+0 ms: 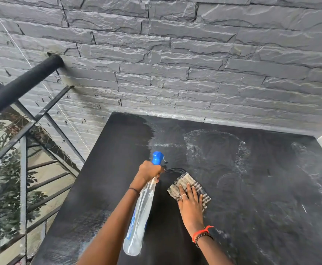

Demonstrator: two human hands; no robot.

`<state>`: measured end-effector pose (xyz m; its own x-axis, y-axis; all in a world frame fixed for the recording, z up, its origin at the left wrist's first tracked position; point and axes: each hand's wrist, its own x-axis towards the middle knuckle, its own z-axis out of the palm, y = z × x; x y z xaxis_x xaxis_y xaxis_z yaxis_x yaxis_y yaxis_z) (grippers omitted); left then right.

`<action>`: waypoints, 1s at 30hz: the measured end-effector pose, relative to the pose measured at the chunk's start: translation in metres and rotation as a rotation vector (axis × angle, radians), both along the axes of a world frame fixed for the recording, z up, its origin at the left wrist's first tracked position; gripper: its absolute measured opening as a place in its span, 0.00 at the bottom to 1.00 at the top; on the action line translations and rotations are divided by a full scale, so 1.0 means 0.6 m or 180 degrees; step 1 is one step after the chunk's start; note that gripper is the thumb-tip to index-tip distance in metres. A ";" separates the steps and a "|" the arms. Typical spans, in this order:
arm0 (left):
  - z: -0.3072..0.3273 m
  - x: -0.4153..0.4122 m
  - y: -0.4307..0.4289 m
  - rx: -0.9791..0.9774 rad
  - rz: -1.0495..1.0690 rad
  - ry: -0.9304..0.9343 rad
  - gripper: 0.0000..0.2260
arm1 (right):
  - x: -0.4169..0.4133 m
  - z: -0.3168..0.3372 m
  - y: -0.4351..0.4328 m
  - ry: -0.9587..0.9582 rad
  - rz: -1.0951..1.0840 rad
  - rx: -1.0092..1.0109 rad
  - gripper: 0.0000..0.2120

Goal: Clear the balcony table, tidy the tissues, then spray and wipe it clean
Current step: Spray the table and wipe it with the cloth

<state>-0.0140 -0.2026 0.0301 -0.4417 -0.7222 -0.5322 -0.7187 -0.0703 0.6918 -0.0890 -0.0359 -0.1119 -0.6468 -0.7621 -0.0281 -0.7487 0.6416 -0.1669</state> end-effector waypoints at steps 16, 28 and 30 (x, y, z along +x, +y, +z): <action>-0.016 0.043 -0.097 -0.0114 0.0484 0.0144 0.10 | 0.073 0.011 -0.196 -0.0443 0.1075 0.0081 0.22; -0.022 0.067 -0.147 0.0019 0.0818 0.0442 0.07 | -0.095 -0.004 -0.169 -0.0199 0.0237 -0.0043 0.22; -0.023 0.068 -0.158 0.0017 0.0826 0.0459 0.07 | -0.058 -0.010 -0.139 -0.0238 0.0172 -0.0124 0.24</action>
